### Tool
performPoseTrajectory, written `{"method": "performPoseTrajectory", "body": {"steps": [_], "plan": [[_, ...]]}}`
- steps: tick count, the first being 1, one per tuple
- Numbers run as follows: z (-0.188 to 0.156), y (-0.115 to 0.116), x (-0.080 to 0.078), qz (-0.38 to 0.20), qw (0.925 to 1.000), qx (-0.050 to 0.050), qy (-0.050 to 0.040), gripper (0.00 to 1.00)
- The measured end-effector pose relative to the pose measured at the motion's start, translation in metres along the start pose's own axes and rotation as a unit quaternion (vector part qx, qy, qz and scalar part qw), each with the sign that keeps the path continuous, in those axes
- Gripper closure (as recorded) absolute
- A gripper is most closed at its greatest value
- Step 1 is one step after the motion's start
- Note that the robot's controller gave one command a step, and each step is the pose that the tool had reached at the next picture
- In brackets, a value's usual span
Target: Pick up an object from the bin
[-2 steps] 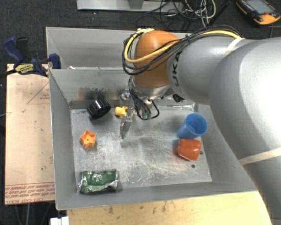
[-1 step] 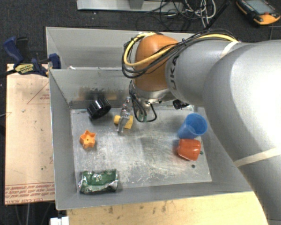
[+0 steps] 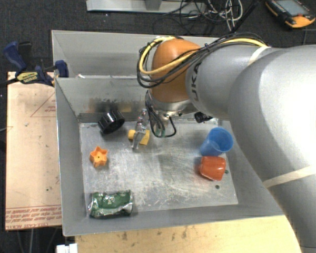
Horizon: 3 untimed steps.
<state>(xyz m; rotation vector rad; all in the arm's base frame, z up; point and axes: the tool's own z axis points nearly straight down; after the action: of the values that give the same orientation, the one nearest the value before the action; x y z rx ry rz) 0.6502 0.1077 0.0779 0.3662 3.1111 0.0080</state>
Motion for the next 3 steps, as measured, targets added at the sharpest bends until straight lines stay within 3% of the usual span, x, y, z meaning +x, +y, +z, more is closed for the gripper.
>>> {"method": "performPoseTrajectory", "body": {"steps": [1,2,3], "plan": [[-0.028,-0.004,0.006,0.001,1.0,0.003,0.0057,1.0],[-0.097,-0.002,0.002,-0.014,0.9999,0.003,0.0045,1.0],[-0.074,-0.002,0.003,-0.013,0.9999,0.0,-0.0026,1.0]]}}
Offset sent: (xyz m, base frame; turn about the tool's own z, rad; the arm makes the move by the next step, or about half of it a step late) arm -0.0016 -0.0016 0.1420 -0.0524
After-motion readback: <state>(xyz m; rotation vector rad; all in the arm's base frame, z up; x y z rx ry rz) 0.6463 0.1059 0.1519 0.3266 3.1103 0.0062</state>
